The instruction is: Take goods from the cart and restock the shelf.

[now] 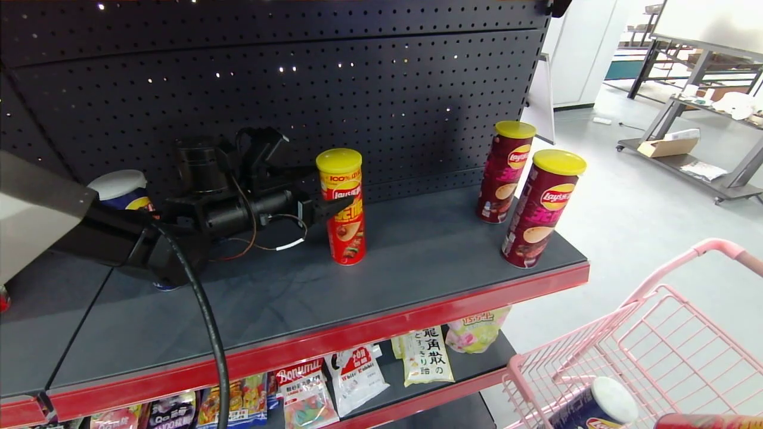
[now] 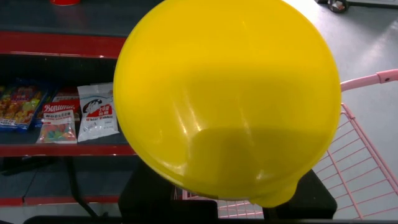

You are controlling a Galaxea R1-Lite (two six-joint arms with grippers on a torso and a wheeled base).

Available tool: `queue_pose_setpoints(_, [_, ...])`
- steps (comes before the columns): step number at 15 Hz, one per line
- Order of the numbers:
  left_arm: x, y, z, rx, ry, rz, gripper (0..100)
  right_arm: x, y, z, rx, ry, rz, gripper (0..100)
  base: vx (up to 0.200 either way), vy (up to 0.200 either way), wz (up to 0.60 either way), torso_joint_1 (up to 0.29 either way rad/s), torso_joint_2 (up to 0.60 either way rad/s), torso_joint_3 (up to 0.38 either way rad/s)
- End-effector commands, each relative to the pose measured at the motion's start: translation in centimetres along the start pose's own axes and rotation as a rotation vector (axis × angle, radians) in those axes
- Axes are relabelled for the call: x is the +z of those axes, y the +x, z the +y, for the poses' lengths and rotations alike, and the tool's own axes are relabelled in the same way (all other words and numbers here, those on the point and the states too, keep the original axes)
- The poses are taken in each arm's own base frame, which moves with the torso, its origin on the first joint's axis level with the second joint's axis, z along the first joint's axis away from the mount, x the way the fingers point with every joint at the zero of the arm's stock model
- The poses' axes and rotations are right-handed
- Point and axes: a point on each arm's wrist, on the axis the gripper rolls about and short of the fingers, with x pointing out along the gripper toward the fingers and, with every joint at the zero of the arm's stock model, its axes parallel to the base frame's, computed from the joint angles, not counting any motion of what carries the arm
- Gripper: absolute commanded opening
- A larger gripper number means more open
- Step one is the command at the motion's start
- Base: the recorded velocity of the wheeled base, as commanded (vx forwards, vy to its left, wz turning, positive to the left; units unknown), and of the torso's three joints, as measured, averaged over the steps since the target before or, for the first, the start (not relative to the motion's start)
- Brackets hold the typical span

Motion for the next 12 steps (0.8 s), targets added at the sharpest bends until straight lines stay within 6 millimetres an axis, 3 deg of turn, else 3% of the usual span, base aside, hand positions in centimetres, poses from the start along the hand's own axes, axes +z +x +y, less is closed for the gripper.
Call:
queue_pose_setpoints(1, [-0.3, 0.9, 0.1, -0.007, 0.002, -0.005, 100, 0.0, 0.0, 0.0, 0.002, 0.000, 0.002, 0, 0.000, 0.000, 0.00, 0.000, 0.00, 0.000])
queue_pose_setpoints(5, [0.4, 2.1, -0.5, -0.032, 0.007, -0.029, 100, 0.0, 0.0, 0.0, 0.002, 0.000, 0.002, 0, 0.000, 0.000, 0.00, 0.000, 0.00, 0.000])
queue_pose_setpoints(12, [-0.2, 3.3, 0.1, -0.001, 0.009, -0.030, 100, 0.1, 0.0, 0.0, 0.001, -0.001, -0.001, 0, 0.000, 0.000, 0.00, 0.000, 0.00, 0.000])
